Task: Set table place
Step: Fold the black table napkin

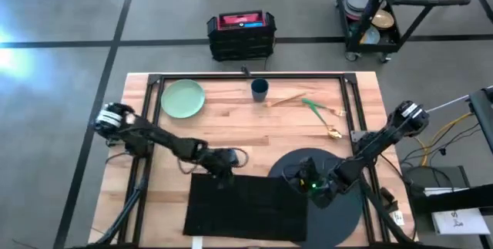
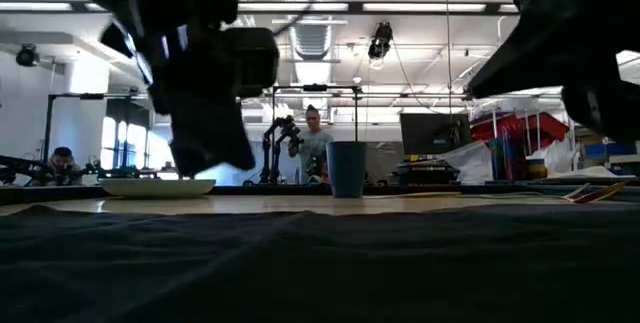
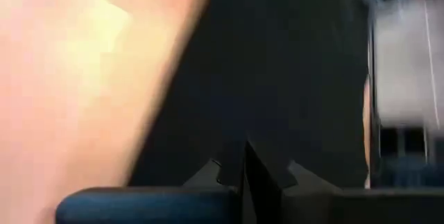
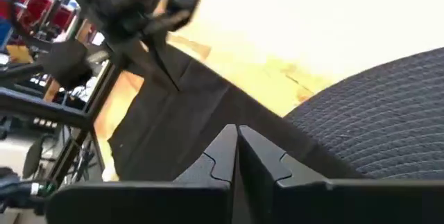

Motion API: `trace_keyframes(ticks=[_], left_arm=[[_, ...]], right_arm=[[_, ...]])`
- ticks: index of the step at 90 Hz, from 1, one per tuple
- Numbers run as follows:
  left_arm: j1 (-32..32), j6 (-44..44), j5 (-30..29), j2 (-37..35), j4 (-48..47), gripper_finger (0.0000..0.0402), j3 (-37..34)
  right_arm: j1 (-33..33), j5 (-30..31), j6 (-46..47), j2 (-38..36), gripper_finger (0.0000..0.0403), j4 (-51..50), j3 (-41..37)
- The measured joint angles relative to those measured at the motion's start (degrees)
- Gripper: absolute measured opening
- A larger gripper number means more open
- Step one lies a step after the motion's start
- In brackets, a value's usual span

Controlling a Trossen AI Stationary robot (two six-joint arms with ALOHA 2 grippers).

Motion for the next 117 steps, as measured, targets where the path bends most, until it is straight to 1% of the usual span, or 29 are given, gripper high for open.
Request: trace_keyframes(ticks=[10, 18, 28, 37, 48, 57, 63, 68, 75, 83, 96, 108, 117], left_arm=[[0.08, 11.15, 0.26, 4.8, -10.91, 0.0, 8.13], [0.27, 19.83, -2.47, 8.09, -17.31, 0.0, 14.81], [1.34, 26.66, -5.53, 10.84, -24.97, 0.0, 22.06], [2.67, 30.21, -6.64, 12.31, -29.64, 0.0, 25.4], [4.83, 31.71, -6.86, 12.52, -29.84, 0.0, 25.0], [7.15, 31.6, -7.09, 12.53, -31.87, 0.0, 24.19], [8.19, 31.33, -6.7, 11.83, -31.13, 0.0, 24.2], [8.63, 31.64, -3.94, 10.3, -28.1, 0.0, 24.3], [8.66, 32.21, 1.33, 8.64, -20.62, 0.0, 24.83], [8.56, 31.32, 6.29, 9.0, -15.19, 0.0, 25.03], [8.62, 29.64, 9.87, 11.73, -16.05, 0.0, 25.31], [8.19, 29.57, 11.66, 12.33, -16.02, 0.0, 24.67], [8.1, 29.53, 14.86, 13.19, -16.58, 0.0, 23.91]], right_arm=[[-0.02, 0.09, -1.4, -1.91, 0.0, -0.77, 0.0], [-0.02, -0.38, -1.81, -3.42, 0.0, -2.88, 0.0], [-0.02, -4.97, 0.48, -4.85, 0.0, -9.72, 0.44], [0.36, -9.07, 3.68, -5.02, 0.0, -15.28, 0.61], [1.03, -12.17, 6.54, -5.04, 0.0, -19.57, 0.61], [1.24, -12.48, 7.89, -5.04, 0.0, -21.1, 0.61], [1.26, -12.48, 8.69, -5.04, 0.0, -21.68, 0.61], [1.27, -12.48, 9.55, -5.04, 0.0, -22.88, 0.61], [1.27, -12.5, 10.98, -5.04, 0.0, -25.09, 0.61], [1.27, -12.91, 13.06, -5.06, 0.0, -28.26, 0.61], [1.4, -15.01, 13.53, -5.06, 0.0, -29.31, 0.61], [1.53, -15.06, 13.42, -5.06, 0.0, -29.29, 0.61], [1.53, -15.05, 13.64, -5.07, 0.0, -29.32, 0.61]])
